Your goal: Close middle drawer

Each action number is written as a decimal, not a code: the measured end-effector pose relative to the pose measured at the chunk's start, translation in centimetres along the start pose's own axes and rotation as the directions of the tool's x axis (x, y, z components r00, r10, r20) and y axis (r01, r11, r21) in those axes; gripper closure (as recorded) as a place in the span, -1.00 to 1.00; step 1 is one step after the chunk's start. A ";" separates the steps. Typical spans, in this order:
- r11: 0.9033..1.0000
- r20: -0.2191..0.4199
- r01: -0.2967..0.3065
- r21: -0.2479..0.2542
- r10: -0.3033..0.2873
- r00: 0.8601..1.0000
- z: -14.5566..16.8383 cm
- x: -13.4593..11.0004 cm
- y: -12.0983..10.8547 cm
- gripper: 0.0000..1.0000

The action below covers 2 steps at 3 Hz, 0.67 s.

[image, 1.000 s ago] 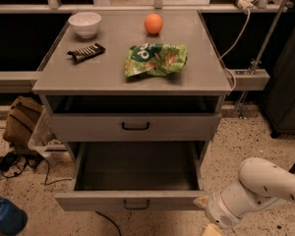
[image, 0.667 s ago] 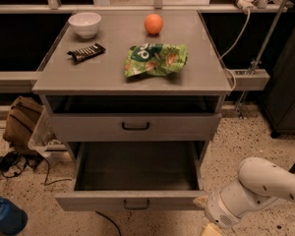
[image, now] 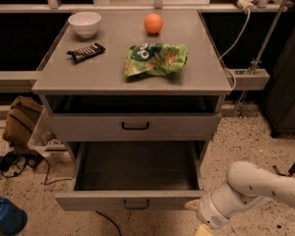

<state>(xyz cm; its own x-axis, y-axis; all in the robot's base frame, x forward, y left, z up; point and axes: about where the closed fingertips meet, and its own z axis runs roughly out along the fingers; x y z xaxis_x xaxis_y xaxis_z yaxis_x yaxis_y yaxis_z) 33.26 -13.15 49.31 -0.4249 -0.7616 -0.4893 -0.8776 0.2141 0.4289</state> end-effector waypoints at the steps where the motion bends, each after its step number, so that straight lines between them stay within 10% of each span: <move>1: 0.999 0.025 0.027 -0.021 -0.026 0.999 2.6 -0.1 -2.4 -1.00; 2: 0.999 0.057 0.045 -0.009 -0.045 0.997 4.4 -0.2 -4.5 -1.00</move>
Offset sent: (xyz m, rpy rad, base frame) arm 0.0510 0.0241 -0.0762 0.0939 -0.0727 0.0017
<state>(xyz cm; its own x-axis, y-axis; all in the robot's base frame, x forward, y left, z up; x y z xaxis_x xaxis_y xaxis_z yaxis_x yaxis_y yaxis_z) 36.29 -11.28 44.19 -0.3971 -0.7346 -0.5502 -0.8939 0.1737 0.4131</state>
